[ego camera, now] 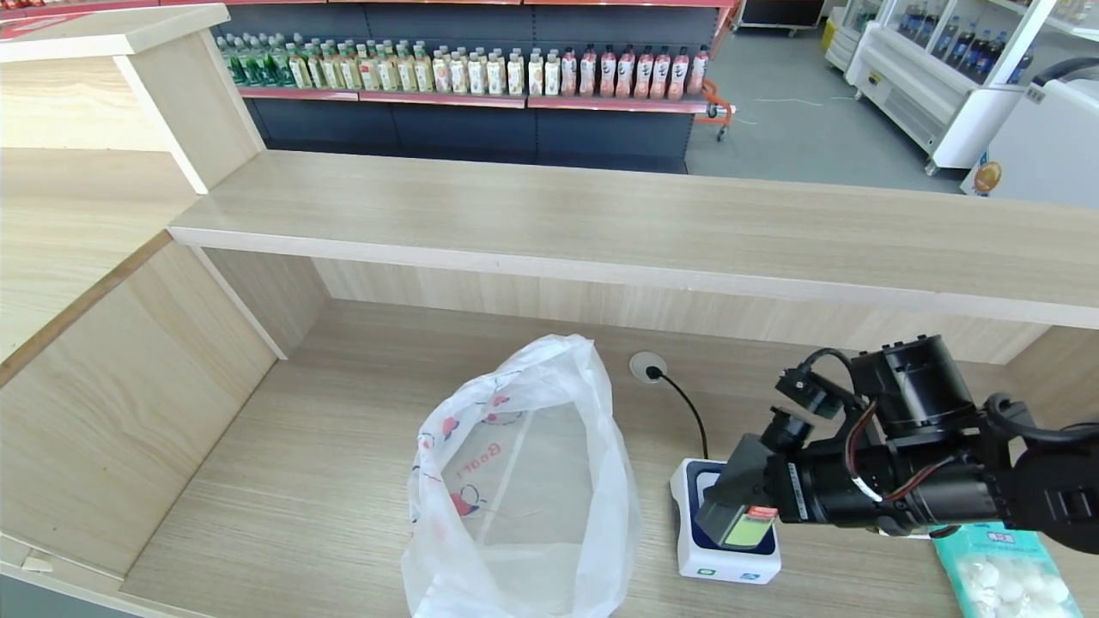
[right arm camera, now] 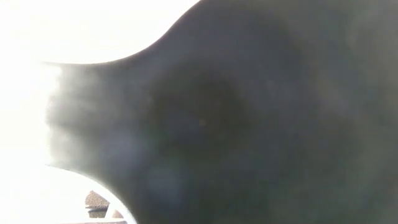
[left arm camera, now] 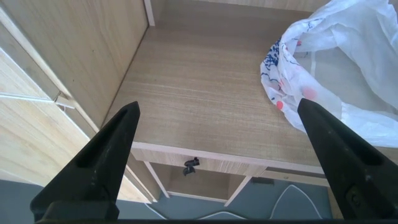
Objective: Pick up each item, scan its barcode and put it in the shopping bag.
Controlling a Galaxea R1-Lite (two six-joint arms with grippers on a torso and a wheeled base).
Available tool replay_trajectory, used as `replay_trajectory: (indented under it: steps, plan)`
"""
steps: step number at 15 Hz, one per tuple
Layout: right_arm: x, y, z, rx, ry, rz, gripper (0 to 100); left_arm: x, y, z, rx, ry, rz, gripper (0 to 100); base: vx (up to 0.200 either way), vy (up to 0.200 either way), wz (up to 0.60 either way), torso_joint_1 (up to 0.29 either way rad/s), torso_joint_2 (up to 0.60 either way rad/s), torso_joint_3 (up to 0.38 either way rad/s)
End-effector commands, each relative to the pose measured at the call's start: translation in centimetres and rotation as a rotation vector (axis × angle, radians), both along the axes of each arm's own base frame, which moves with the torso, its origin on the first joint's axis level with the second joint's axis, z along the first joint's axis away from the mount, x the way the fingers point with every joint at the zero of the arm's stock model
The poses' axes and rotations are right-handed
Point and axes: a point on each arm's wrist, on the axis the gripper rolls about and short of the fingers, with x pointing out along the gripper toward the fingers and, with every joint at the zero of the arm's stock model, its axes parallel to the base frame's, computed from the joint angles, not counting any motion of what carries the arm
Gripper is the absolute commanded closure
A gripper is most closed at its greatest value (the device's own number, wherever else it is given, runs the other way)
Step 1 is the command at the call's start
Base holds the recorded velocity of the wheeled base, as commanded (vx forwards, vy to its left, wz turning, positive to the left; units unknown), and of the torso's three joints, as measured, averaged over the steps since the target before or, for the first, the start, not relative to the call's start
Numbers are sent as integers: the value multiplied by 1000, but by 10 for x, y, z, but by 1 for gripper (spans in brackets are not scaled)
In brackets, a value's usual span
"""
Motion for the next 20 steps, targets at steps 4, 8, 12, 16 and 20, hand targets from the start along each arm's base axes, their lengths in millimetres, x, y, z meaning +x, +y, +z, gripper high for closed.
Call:
replay_trajectory:
  steps: [4,8,12,16,20]
  plan:
    - [19,10,1,77,86,-90,100,0,0,0,0,0,0,0,0,0,0,0,0,0]
    - [17,14,-3,80,108,-81,100,0,0,0,0,0,-1,0,0,0,0,0,0,0]
    - [11,12,13,87,31,-62,100,0,0,0,0,0,0,0,0,0,0,0,0,0]
    - [-21,-11,61,-156,-483,104,100,0,0,0,0,0,-1,0,0,0,0,0,0,0]
    - [-54,-49,68,-525,-895,214,100,0,0,0,0,0,0,0,0,0,0,0,0,0]
